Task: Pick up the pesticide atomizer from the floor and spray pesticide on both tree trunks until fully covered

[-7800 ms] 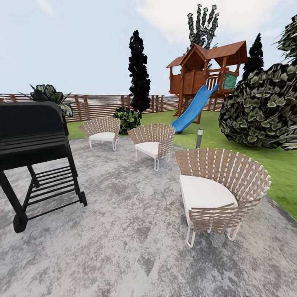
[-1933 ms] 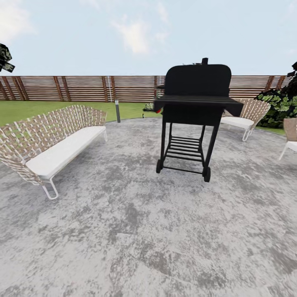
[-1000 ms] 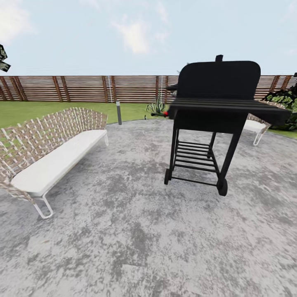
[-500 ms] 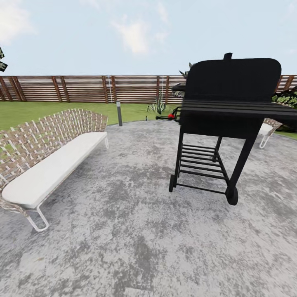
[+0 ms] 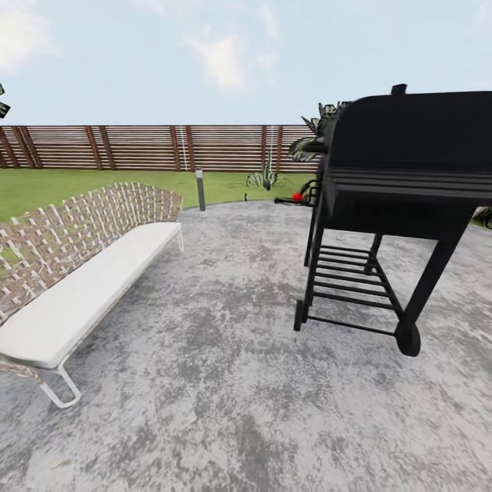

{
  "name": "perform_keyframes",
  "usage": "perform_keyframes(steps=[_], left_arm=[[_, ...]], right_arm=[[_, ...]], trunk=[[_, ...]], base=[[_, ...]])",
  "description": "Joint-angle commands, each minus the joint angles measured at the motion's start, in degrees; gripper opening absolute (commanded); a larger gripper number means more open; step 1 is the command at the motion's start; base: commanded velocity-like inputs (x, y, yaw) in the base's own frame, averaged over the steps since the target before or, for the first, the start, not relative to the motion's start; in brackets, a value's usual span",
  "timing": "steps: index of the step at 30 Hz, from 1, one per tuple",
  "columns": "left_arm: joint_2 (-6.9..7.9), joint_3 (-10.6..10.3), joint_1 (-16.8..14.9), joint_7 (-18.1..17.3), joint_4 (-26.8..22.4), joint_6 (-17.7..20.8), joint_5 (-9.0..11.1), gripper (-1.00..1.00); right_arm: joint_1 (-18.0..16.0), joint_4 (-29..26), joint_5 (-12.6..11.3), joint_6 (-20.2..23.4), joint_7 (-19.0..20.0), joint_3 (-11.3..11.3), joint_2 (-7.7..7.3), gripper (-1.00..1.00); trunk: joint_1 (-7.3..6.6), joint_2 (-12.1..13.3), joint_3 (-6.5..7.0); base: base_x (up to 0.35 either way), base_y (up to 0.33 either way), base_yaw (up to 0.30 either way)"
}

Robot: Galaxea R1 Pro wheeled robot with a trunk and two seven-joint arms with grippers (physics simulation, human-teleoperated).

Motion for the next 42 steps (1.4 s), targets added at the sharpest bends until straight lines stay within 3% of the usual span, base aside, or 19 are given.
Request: perform_keyframes(steps=[1,42], left_arm=[[0.0,0.0,0.0,0.0,0.0,0.0,0.0,1.0],[0.0,0.0,0.0,0.0,0.0,0.0,0.0,1.0]], right_arm=[[0.0,0.0,0.0,0.0,0.0,0.0,0.0,1.0],[0.0,0.1,0.1,0.0,-0.3,0.0,0.0,1.0]], trunk=[[0.0,0.0,0.0],[0.0,0.0,0.0]], base=[[0.293,0.221,0.0],[0.299,0.187,0.0]])
